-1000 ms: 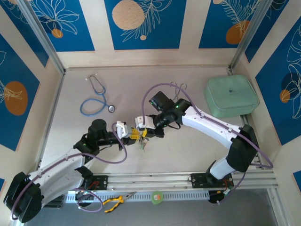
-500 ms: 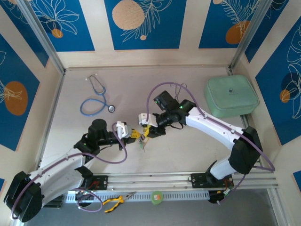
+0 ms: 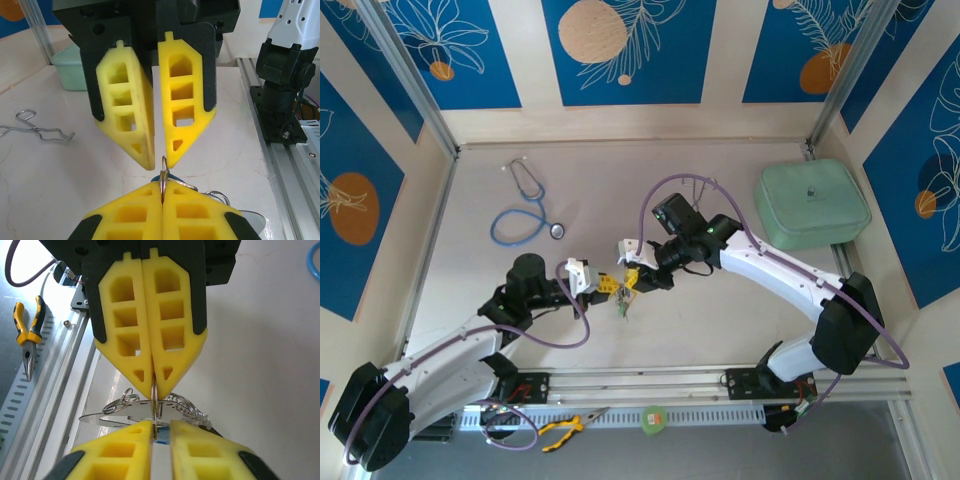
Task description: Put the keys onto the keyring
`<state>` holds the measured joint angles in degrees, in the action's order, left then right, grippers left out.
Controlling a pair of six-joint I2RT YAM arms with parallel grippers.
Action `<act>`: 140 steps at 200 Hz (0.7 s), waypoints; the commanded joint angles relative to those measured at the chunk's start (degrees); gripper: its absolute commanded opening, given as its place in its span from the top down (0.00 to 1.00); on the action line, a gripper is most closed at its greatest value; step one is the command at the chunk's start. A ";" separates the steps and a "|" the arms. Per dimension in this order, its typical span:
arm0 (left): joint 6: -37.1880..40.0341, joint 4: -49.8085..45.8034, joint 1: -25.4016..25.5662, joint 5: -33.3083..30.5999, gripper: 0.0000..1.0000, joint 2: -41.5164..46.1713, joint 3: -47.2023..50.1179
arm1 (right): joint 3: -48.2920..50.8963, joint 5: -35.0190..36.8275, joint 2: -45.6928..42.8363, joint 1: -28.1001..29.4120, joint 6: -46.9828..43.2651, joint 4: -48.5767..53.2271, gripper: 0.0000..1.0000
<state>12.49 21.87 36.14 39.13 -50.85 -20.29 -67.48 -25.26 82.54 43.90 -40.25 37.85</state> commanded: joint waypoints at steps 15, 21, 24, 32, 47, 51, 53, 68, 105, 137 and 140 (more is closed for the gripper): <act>-0.19 3.26 0.25 2.35 1.00 0.17 0.46 | 0.59 -1.67 -0.45 -0.19 0.41 0.91 1.00; -0.24 3.21 0.24 2.44 1.00 0.25 0.43 | 0.95 -1.34 -0.28 -0.50 0.58 0.91 1.00; -0.25 3.21 0.23 2.56 1.00 0.32 0.43 | 1.04 -1.13 -0.10 -0.69 0.67 0.91 1.00; -0.21 3.25 0.18 2.84 1.00 0.36 0.34 | 1.53 -0.33 0.35 -1.12 0.87 0.83 1.00; -0.39 3.72 0.18 3.65 1.00 0.16 0.09 | 1.52 1.15 1.81 -1.53 1.25 1.27 1.00; -0.49 3.95 0.19 3.87 1.00 0.17 0.08 | 1.25 1.20 2.29 -1.54 1.31 1.55 1.00; -0.61 4.14 0.23 3.98 1.00 0.10 0.06 | 1.11 1.14 2.52 -1.54 1.31 1.67 1.00; -1.15 5.59 0.20 4.81 1.00 -0.44 -0.01 | 0.34 -0.25 3.49 -1.32 2.03 1.56 1.00; -2.03 8.03 0.18 4.85 1.00 -1.18 0.58 | 2.50 -3.94 0.48 -1.48 4.03 -3.93 0.81; -2.47 9.26 0.23 4.73 1.00 -1.56 1.31 | 7.29 -6.56 -4.63 -2.33 3.49 -9.54 0.73; -2.47 9.39 0.17 4.72 1.00 -1.55 1.38 | 7.43 -6.81 -4.79 -2.28 3.43 -9.63 0.73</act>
<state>10.83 26.76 36.14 41.32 -52.27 -19.73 -62.28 -27.88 81.52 42.04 -36.91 32.56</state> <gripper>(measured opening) 0.064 0.262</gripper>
